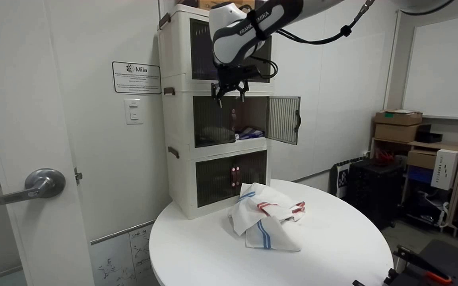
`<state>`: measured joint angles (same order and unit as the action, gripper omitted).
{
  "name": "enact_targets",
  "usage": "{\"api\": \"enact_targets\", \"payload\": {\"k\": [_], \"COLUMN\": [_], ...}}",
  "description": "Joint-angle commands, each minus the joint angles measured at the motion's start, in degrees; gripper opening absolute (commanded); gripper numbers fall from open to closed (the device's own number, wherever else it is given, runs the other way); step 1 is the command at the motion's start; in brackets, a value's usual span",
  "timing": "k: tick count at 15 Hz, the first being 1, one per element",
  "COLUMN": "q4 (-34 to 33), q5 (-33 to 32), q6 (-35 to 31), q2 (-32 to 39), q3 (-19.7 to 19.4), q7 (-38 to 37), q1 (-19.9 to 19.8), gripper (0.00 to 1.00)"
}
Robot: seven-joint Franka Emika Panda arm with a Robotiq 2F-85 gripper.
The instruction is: Open the doors of the second shelf of the cabinet
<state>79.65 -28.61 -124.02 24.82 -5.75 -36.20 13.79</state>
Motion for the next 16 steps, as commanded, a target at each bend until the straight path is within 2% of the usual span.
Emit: {"api": "enact_targets", "payload": {"k": [1, 2, 3, 16], "q4": [2.6, 3.4, 1.4, 2.1], "q5": [-6.3, -6.2, -4.8, -5.1], "q6": [-0.1, -0.1, 0.3, 0.3], "q2": [-0.5, -0.9, 0.2, 0.1], "q3": [-2.0, -1.4, -0.2, -0.2], "q7": [-8.0, -8.7, -6.0, -7.4], "q1": [2.2, 1.8, 0.8, 0.8], "gripper": [1.0, 1.0, 1.0, 1.0]}}
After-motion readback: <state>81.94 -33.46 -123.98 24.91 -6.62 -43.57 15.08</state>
